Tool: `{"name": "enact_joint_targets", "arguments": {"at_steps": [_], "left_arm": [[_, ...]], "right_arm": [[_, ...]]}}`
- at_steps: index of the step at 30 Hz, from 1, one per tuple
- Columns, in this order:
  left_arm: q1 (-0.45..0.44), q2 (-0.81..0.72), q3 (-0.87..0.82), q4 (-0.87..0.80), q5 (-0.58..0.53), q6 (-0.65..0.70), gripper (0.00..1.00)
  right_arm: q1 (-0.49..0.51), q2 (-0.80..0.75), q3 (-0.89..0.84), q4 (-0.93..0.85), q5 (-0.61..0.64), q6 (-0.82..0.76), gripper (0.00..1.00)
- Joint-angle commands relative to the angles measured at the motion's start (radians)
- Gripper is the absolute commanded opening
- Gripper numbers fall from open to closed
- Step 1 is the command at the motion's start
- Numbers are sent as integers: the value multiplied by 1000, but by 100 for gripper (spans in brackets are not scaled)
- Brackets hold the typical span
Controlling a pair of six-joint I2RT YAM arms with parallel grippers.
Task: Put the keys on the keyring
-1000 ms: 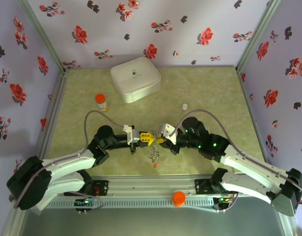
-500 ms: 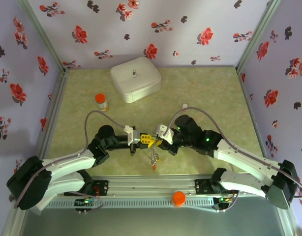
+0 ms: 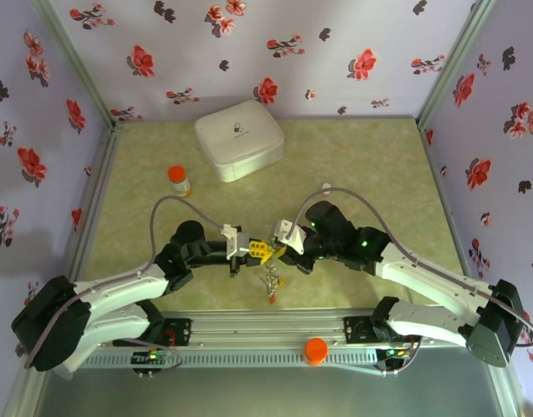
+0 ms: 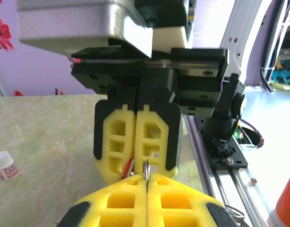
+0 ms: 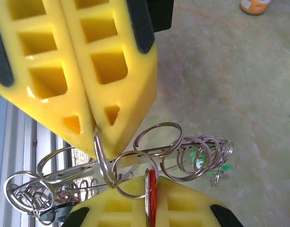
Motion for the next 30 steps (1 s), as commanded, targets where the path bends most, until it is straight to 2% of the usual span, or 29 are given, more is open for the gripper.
{"name": "enact_joint_targets", "arguments": {"at_steps": [1,5,11,12,15,16,18,21,25,27,30], "left_arm": [[8,-32,43,-66,-4,67,0],[7,-34,70,-192,-31,118,0],[7,-27,99,-291,-45,157,0],[7,-25,101,-294,-50,158,6],[8,-29,89,-253,-71,144,38],[8,-33,78,-219,-90,129,44],[7,-47,51,-162,-141,101,51],[10,-88,-22,-40,-274,54,54],[15,-212,-128,73,-596,-19,61],[19,-322,-132,15,-749,-42,62],[24,-497,-102,-165,-972,-80,65]], "right_arm": [[-3,-42,30,16,-12,-16,0],[-3,-87,29,26,0,-27,0],[-1,-118,68,-22,48,-56,0],[-2,-118,79,-30,50,-59,0],[1,-114,108,-47,67,-80,0],[1,-112,119,-49,77,-89,0],[2,-104,135,-56,99,-105,0],[4,-84,165,-70,137,-128,0],[23,-27,207,-67,142,-148,0],[42,12,227,-37,138,-148,0],[86,93,273,30,119,-142,0]]}}
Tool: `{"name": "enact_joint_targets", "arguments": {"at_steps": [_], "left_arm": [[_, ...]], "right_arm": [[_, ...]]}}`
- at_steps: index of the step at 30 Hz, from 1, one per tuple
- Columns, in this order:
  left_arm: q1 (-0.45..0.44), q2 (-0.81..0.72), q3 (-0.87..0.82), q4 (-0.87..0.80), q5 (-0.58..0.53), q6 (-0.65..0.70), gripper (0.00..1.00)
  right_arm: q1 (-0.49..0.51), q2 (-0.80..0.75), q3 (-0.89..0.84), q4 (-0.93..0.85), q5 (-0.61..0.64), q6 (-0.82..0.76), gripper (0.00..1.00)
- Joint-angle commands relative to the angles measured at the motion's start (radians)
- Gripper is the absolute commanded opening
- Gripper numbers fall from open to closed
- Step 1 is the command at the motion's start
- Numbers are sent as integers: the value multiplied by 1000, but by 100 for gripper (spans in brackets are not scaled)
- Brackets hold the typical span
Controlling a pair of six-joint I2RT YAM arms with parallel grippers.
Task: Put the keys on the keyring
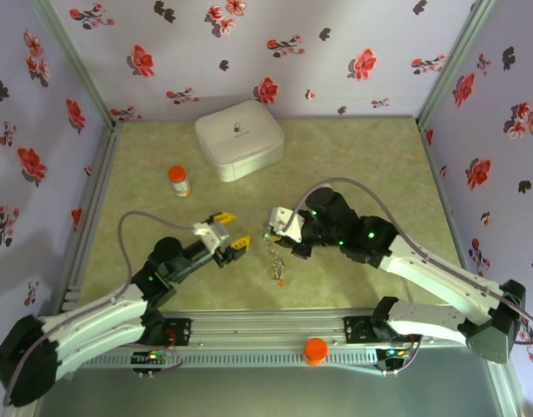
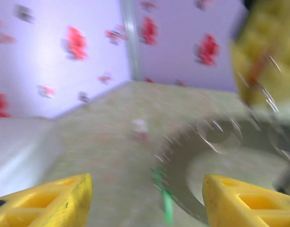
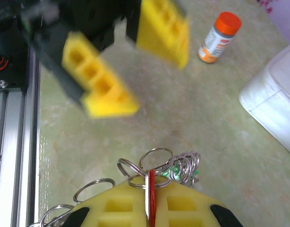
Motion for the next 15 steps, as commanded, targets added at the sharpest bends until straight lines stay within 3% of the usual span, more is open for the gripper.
{"name": "enact_joint_targets", "arguments": {"at_steps": [1,5,9,15], "left_arm": [[13,-175,43,-109,-370,-71,66],[21,-368,62,-257,-574,-97,69],[31,-435,68,-339,-668,-97,69],[33,-412,72,-395,-692,-149,70]], "right_arm": [[47,79,72,150,-27,6,0],[77,201,100,346,-129,113,0],[72,303,76,539,-136,196,0],[4,364,11,397,-13,171,0]]}}
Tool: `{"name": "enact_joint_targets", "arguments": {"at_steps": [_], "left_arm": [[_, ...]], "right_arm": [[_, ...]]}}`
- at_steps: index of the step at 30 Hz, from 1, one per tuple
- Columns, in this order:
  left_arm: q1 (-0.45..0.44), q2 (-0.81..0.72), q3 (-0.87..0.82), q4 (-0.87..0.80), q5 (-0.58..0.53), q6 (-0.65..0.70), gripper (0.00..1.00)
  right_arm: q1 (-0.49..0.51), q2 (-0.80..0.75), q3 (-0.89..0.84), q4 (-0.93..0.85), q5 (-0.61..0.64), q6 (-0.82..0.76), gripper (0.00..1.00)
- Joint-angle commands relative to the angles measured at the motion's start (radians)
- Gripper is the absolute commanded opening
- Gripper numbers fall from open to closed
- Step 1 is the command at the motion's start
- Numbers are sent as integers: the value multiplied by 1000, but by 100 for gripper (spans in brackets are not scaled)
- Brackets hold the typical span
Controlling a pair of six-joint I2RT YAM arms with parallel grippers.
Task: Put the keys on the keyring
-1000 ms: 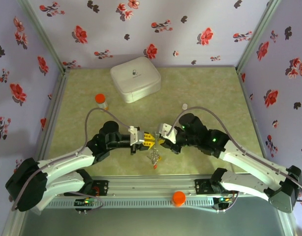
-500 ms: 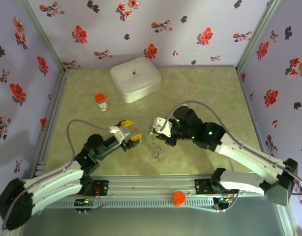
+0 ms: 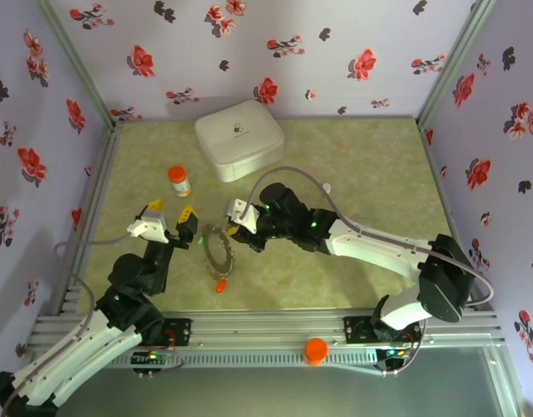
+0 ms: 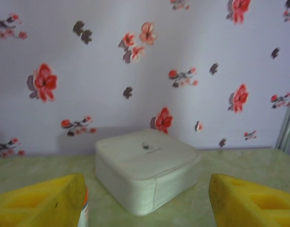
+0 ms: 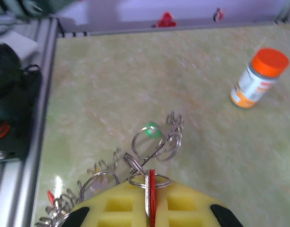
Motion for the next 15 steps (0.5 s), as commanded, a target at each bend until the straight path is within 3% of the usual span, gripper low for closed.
{"name": "enact_joint_targets", "arguments": {"at_steps": [1,4,9,15], "left_arm": [[7,10,19,-66,-74,-39,70],[7,37,18,-92,-72,-49,70],[9,54,6,-71,-54,-71,70],[12,87,14,-84,-56,-70,70]], "right_arm": [[-31,8,-34,-72,115,-32,0],[-39,12,-52,-235,247,-133,0],[-53,-16,-138,-365,470,-220,7],[-54,93,-148,-549,718,-331,5]]}}
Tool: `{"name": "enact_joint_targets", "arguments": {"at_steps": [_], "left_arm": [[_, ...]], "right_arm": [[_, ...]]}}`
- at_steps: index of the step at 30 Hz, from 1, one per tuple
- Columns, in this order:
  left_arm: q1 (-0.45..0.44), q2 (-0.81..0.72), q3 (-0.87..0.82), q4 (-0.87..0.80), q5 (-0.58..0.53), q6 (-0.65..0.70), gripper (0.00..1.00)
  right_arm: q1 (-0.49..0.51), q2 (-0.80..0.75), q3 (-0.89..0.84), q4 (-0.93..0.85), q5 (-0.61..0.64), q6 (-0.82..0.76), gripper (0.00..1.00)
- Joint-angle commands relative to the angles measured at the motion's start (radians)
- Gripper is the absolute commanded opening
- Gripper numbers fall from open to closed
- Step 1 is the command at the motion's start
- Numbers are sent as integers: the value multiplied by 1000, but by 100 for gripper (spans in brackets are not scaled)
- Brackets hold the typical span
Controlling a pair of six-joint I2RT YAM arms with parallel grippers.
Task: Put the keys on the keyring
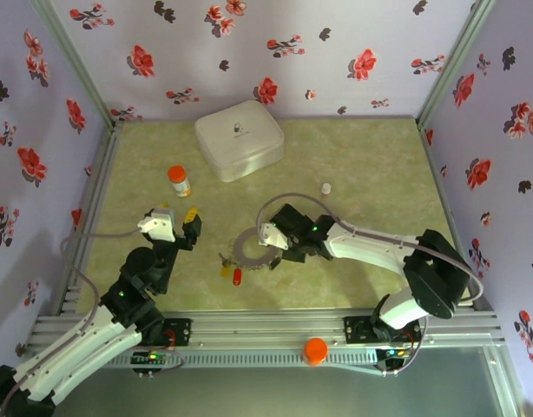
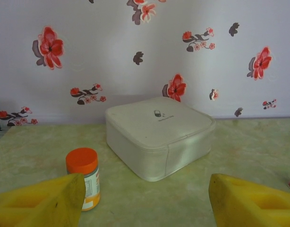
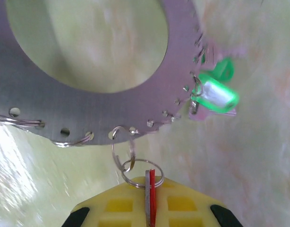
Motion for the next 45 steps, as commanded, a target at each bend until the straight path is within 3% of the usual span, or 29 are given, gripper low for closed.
{"name": "enact_joint_targets", "arguments": {"at_steps": [1,6,11,17,21,26,29,32,36,39,42,45], "left_arm": [[10,17,15,-5,-20,-17,70],[10,41,19,-8,-2,-11,70],[22,94,19,-9,12,34,72],[100,190,59,7,27,101,76],[206,278,69,30,49,87,77],[351,385,57,102,34,123,78],[466,400,38,120,-16,99,80],[571,426,-17,184,35,13,80],[631,533,-42,298,92,20,80],[664,626,-57,406,129,38,80],[705,719,-76,535,190,49,77],[757,804,-78,615,272,36,76]], "right_arm": [[-3,61,-8,-138,206,-97,5],[-10,77,-39,-143,259,-120,9],[-28,38,-75,-148,318,-126,41],[-92,-74,-73,-87,308,-90,45],[-141,-256,-90,172,207,85,53],[-352,-381,-303,644,187,288,68],[-488,-317,-367,774,236,325,69],[-579,-259,-444,923,265,346,68],[-709,-171,-568,1260,108,473,67],[-730,-37,-607,1492,126,461,67],[-774,-78,-617,1438,78,506,62],[-823,0,-673,1611,29,548,63]]}}
